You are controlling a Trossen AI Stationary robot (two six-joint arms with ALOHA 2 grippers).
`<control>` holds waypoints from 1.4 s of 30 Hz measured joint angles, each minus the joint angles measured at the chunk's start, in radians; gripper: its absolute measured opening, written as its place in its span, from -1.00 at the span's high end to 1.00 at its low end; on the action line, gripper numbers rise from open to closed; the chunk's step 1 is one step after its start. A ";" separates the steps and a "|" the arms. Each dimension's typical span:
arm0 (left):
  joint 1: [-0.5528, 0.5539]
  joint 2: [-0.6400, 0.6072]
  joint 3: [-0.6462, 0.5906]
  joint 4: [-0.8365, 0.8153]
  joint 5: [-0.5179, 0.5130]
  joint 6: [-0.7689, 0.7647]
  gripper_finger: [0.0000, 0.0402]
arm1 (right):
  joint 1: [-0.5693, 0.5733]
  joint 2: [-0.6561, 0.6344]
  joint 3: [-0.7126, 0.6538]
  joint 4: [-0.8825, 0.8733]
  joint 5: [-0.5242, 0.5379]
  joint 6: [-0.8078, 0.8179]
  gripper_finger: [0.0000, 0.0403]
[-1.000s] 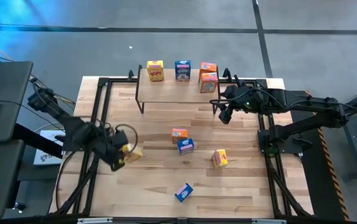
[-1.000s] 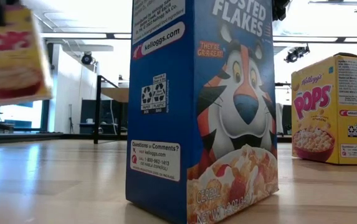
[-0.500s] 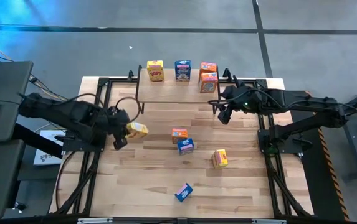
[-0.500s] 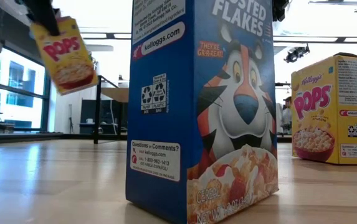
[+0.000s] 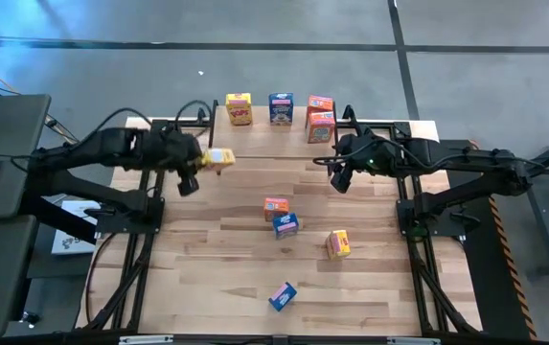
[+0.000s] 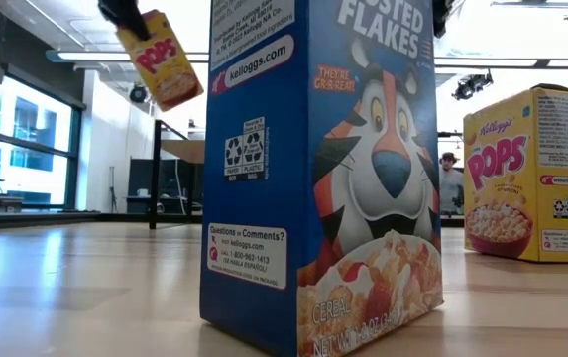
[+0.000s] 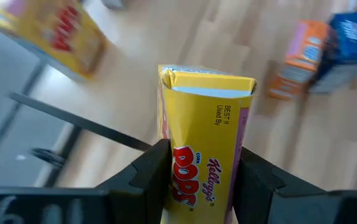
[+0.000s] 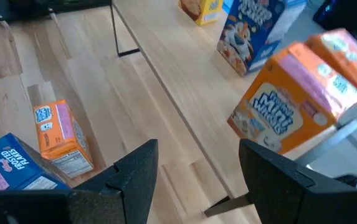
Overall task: Stack cereal on shelf
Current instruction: Put the left yellow cereal box on the shelf aligned with the other yellow cereal box
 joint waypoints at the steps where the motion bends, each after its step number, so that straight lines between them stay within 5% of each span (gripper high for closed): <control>1: 0.023 0.007 0.018 0.004 -0.003 0.032 0.34 | 0.000 0.000 0.000 0.008 0.000 -0.007 -0.08; 15: 0.250 0.178 0.225 0.111 -0.003 0.435 0.34 | 0.000 0.000 0.000 0.032 0.000 -0.008 -0.08; 25: 0.329 0.313 0.346 0.054 0.175 0.457 0.34 | 0.000 0.000 0.000 0.031 0.000 0.005 -0.08; 42: 0.421 0.556 0.684 -0.272 0.238 0.505 0.34 | 0.002 -0.001 0.000 0.027 -0.006 0.023 -0.08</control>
